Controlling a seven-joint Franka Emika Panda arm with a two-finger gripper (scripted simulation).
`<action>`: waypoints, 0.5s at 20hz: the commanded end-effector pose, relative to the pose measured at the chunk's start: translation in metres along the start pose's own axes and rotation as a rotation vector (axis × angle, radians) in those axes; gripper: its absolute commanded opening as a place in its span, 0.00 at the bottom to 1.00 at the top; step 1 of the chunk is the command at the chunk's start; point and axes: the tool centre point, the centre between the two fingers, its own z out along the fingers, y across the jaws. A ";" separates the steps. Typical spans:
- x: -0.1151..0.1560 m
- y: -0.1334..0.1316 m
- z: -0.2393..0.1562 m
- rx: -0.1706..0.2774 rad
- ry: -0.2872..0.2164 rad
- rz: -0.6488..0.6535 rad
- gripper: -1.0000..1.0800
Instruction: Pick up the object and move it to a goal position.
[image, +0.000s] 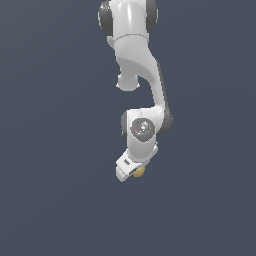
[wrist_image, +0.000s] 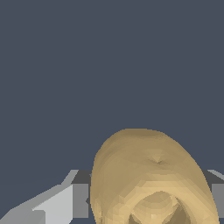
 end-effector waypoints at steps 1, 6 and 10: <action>0.000 0.000 0.000 0.000 0.000 0.000 0.00; 0.000 0.000 0.000 0.000 0.000 0.000 0.00; -0.003 0.000 -0.005 0.000 0.000 0.000 0.00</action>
